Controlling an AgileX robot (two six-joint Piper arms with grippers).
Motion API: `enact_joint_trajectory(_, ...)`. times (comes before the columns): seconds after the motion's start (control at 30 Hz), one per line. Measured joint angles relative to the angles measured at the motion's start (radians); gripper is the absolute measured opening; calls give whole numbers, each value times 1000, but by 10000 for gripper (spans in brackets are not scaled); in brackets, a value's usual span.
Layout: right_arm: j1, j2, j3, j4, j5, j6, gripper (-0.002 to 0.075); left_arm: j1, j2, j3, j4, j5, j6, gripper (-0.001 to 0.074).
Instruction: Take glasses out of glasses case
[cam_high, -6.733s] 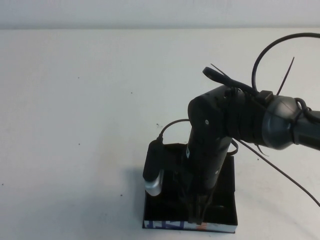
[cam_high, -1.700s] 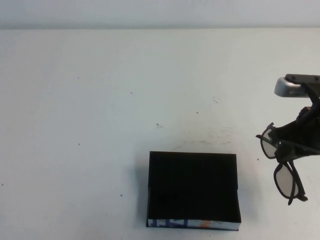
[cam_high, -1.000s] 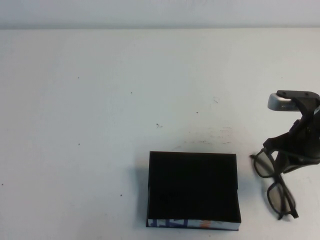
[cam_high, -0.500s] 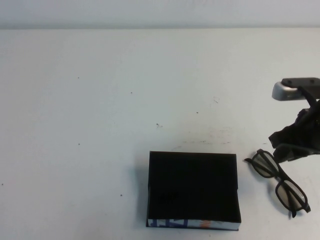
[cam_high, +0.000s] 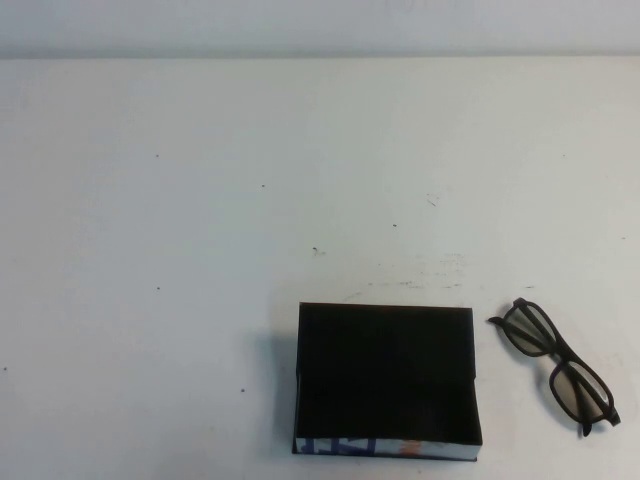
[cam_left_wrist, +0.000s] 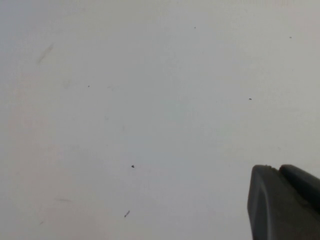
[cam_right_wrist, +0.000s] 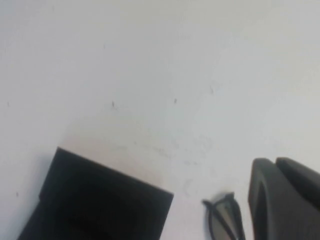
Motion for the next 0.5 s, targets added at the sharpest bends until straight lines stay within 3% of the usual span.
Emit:
enact_joint_trajectory(0.3,0,-420,321,-20,-316,87,-16,0,0,0,0,0,0,-5)
enact_joint_trajectory(0.5,0,-625,514,-23,-404,97,-18,0,0,0,0,0,0,-5)
